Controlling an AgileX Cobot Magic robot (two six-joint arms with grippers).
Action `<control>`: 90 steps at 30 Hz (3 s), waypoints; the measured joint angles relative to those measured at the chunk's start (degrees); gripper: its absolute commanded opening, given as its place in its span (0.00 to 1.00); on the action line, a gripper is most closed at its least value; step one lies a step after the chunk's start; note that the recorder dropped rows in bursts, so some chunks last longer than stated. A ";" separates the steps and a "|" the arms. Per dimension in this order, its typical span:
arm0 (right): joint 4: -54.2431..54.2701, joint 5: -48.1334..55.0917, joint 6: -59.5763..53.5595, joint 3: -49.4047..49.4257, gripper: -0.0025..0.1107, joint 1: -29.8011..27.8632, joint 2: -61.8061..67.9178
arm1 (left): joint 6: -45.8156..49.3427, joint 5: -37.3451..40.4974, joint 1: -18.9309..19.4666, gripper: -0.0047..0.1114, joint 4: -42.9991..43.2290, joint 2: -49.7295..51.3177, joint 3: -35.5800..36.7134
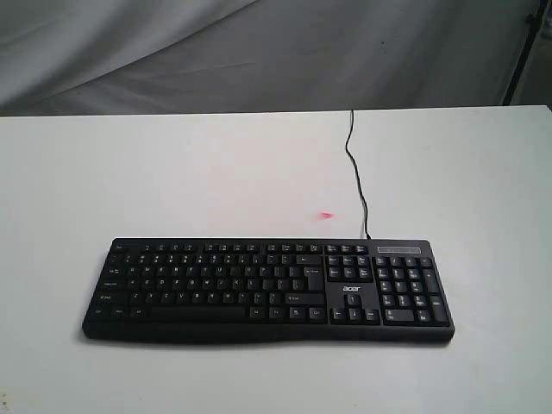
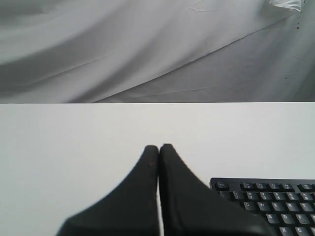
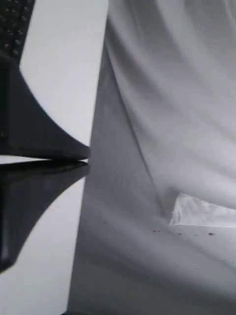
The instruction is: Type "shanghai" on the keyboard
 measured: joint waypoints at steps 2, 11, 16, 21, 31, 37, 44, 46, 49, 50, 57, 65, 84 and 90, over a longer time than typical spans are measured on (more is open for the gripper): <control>0.00 -5.59 0.00 0.00 0.02 0.00 0.00 | 0.00 0.00 0.00 0.05 0.00 0.00 0.00; 0.00 -31.03 0.00 0.00 0.02 0.00 0.00 | 0.00 0.00 0.00 0.05 0.00 0.00 0.00; 0.11 -37.61 0.00 0.00 0.02 0.00 0.00 | 0.00 0.00 0.00 0.05 0.00 0.00 0.00; 0.11 -37.83 0.00 0.00 0.02 0.00 0.00 | 0.00 0.00 0.00 0.05 0.00 0.00 0.00; 0.22 -38.89 0.00 0.00 0.02 0.00 -0.05 | 0.00 0.00 0.00 0.05 0.00 0.00 0.00; 0.22 -43.32 1.31 0.00 0.02 0.00 -0.05 | 0.00 0.00 0.00 0.05 0.00 0.00 0.00; 0.30 -34.15 5.29 -6.50 0.02 0.00 -0.13 | 0.00 0.00 0.00 0.05 0.00 0.00 0.00; 0.30 -29.44 5.54 -10.19 0.02 0.00 -0.13 | 0.00 0.00 0.00 0.05 0.00 0.00 0.00; 0.30 -24.37 5.66 -15.26 0.02 0.00 -0.17 | 0.00 0.00 0.00 0.05 0.00 0.00 0.00; 0.30 -22.91 5.66 -16.96 0.02 0.00 -0.17 | 0.00 0.00 0.00 0.05 0.00 0.00 0.00; 0.30 -14.06 5.66 -28.72 0.02 0.00 4.08 | 0.00 0.00 0.00 0.05 0.00 0.00 0.00; 0.06 -1.62 5.66 -41.54 0.02 0.00 19.67 | 0.00 0.00 0.00 0.05 0.00 0.00 0.00; 8.87 28.01 -19.10 -66.65 0.02 0.00 57.07 | 0.00 0.00 0.00 0.05 0.00 0.00 0.00; 16.46 31.89 -30.95 -69.53 0.02 0.00 66.45 | 0.00 0.00 0.00 0.05 0.00 0.00 0.00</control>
